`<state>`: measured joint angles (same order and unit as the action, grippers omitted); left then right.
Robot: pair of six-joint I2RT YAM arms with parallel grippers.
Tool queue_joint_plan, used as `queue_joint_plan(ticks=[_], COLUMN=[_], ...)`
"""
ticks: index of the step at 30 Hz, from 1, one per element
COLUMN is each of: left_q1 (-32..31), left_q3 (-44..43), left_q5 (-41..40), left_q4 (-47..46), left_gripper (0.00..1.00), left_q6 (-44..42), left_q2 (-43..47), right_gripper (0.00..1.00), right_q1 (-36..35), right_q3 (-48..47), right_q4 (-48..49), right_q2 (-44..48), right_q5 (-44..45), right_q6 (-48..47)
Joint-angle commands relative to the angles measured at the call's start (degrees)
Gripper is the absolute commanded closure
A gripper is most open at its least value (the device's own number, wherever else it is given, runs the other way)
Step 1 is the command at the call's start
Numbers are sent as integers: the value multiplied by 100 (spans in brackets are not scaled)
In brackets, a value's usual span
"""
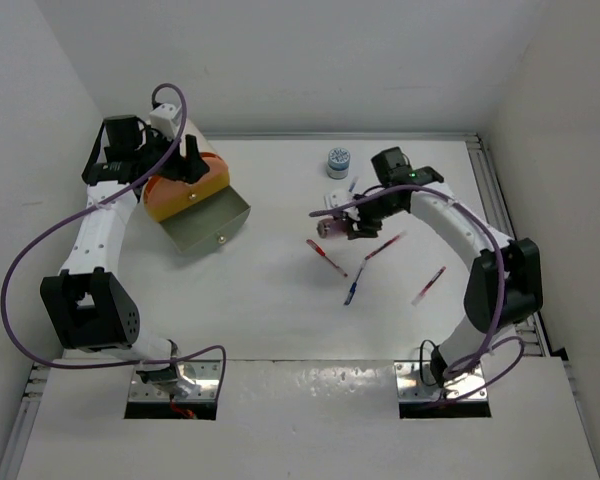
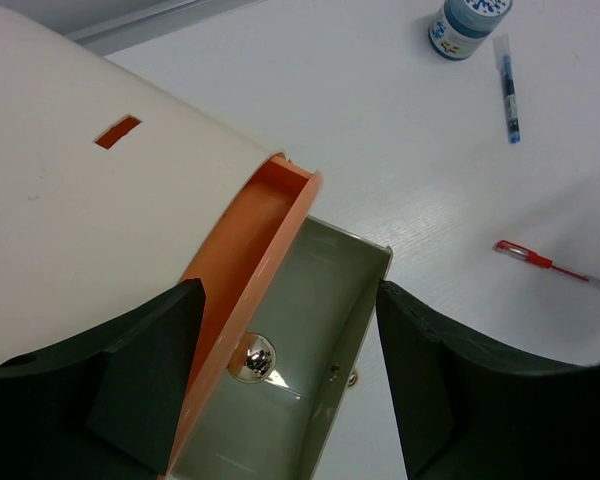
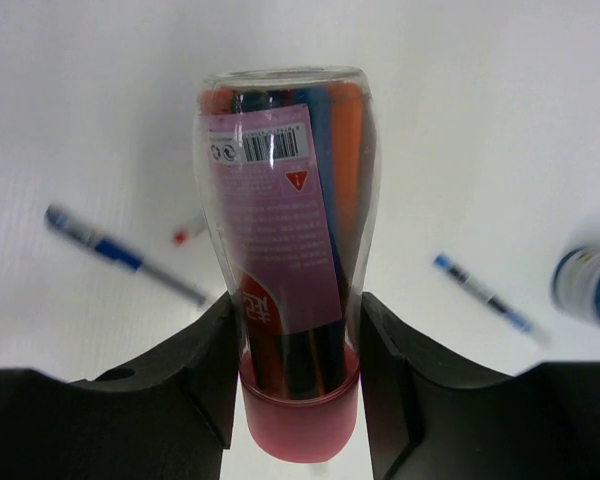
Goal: Sort the stationery into containers
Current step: Place the stationery in the drawer.
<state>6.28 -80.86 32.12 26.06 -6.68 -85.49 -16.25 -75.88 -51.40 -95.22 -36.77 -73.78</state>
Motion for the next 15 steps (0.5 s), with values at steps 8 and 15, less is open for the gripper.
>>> queue_joint_plan(ticks=[8, 15], left_q1=[206, 540], left_q3=[-27, 281], left_q5=[-48, 101], left_q4=[-716, -1454], left_gripper=[24, 25], left_q6=[1264, 2205], left_q2=[120, 393], right_gripper=[100, 100], right_q1=[-1494, -2258], right_q3=[-717, -1516], right_q4=[3090, 3909], right_q2=[-400, -1244], right_q5=[1137, 1305], right_q6=[2553, 2307])
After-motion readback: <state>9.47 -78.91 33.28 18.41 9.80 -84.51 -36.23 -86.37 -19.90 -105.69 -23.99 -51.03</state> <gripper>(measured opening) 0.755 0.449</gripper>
